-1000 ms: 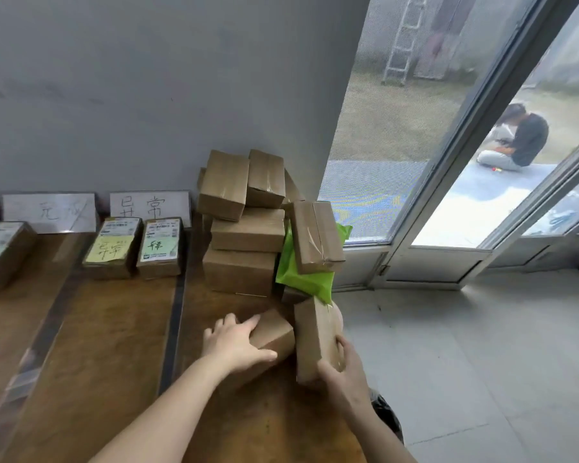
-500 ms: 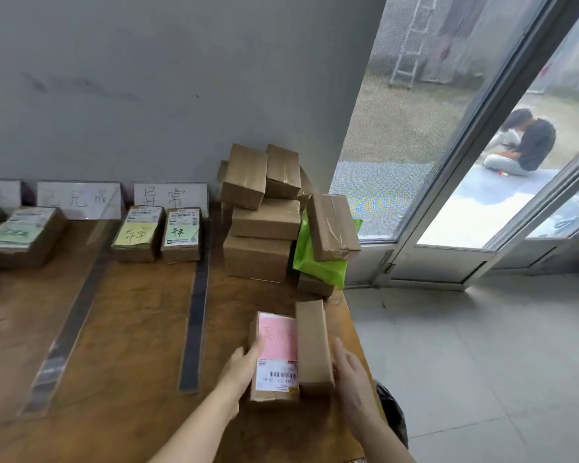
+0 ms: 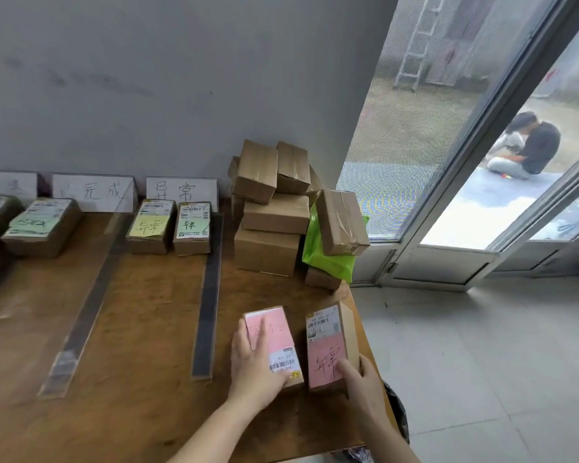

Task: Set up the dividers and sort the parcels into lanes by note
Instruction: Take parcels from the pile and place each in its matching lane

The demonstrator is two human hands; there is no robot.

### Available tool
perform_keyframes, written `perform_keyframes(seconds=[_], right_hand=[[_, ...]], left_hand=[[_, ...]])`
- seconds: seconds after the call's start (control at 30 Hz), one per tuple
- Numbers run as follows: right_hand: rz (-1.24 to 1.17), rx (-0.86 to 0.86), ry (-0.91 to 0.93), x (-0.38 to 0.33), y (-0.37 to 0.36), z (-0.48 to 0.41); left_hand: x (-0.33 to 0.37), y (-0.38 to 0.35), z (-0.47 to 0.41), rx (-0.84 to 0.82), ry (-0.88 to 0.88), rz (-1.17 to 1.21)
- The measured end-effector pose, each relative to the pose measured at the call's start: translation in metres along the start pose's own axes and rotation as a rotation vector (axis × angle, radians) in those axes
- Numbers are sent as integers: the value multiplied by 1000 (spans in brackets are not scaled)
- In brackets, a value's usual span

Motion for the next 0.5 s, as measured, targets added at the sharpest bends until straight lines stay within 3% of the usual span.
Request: perform_keyframes(seconds=[0.13, 0.33, 0.5], right_hand=[[-50, 16, -39, 16, 8, -9], [-90, 65, -62, 7, 16, 9], [-101, 158, -59, 10, 35, 19]], left_hand=[[3, 6, -4, -22, -280, -469], [31, 23, -4, 0, -260, -665], [38, 30, -17, -51, -425, -949]])
Point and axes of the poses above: each hand's wrist, its own z-axis away from the middle knuckle, its own y-axis out of the back of the hand, x = y × z, the point moved 1 cm from there along -z, towards the middle knuckle, and after that the axes turned 9 degrees about -z, right-handed, at the moved point
